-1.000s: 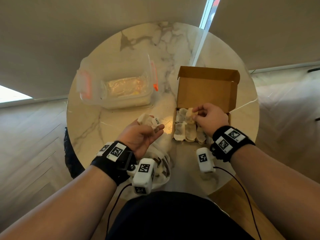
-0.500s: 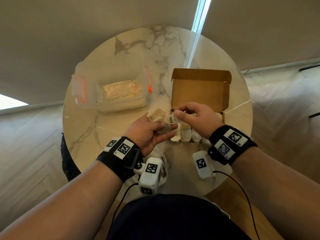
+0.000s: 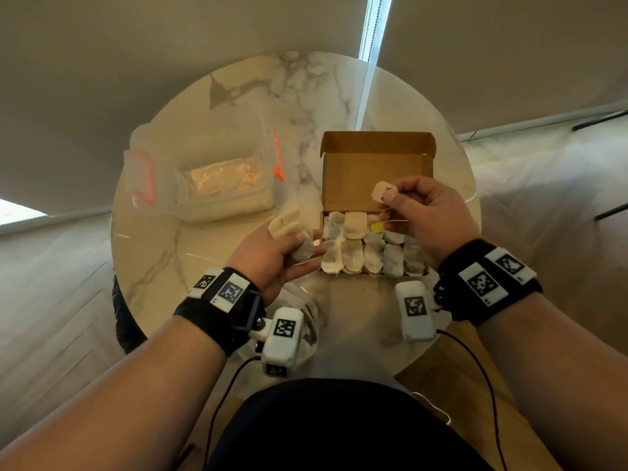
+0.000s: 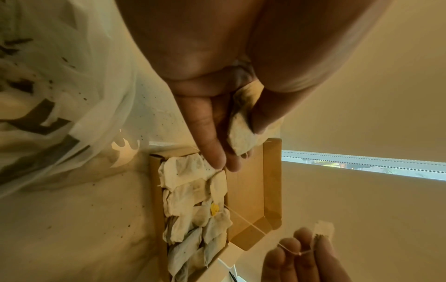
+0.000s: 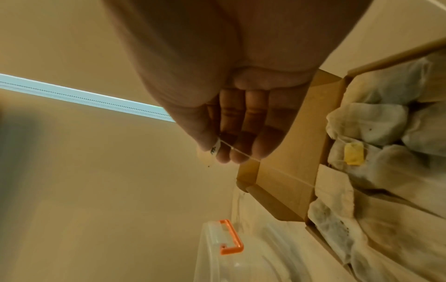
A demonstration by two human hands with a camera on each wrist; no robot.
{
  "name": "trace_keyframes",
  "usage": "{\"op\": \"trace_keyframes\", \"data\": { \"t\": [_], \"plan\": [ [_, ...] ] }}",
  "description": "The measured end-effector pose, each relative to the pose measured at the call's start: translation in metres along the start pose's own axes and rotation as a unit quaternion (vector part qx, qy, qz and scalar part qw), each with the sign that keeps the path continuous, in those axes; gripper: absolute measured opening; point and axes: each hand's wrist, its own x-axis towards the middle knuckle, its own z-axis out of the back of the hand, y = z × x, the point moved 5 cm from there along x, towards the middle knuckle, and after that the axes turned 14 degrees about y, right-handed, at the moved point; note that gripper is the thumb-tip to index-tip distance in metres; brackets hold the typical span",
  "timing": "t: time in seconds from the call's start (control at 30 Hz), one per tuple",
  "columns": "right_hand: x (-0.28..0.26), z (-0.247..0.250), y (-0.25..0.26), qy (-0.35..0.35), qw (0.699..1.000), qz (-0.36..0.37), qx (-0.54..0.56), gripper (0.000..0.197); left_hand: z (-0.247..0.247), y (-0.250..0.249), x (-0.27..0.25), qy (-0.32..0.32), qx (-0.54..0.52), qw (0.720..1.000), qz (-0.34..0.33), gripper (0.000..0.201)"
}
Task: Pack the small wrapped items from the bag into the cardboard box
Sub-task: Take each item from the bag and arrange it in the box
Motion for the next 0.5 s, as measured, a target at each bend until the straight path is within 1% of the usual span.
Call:
{"op": "trace_keyframes", "data": {
  "t": [0.07,0.13,0.2,0.27,0.37,0.5],
  "plan": [
    [-0.003,0.003,0.004,-0.003,1.0,0.012,-0.006,0.007,0.006,0.001,-0.002,-0.016,0.002,1.0,-0.001,0.022],
    [-0.003,0.001,0.003,0.008,1.0,0.007,-0.028,0.008,0.011,0.003,-0.002,-0.029,0.005,1.0,-0.002,0.02],
    [0.001,-0.003,-0.007,0.021,0.998,-0.018,-0.062,0.009,0.014,0.005,-0.001,-0.038,0.01,0.999,-0.004,0.019],
    [0.009,-0.007,-0.022,0.014,0.993,-0.054,-0.106,0.007,0.014,0.007,-0.001,-0.041,0.012,0.999,-0.006,0.018],
    [0.025,-0.006,-0.041,-0.029,0.969,-0.101,-0.222,0.013,0.014,0.011,-0.001,-0.045,0.02,0.999,-0.005,0.018],
    [0.047,-0.004,-0.055,-0.034,0.93,-0.176,-0.32,0.018,0.02,0.017,-0.003,-0.051,0.037,0.998,-0.004,0.019]
  ]
}}
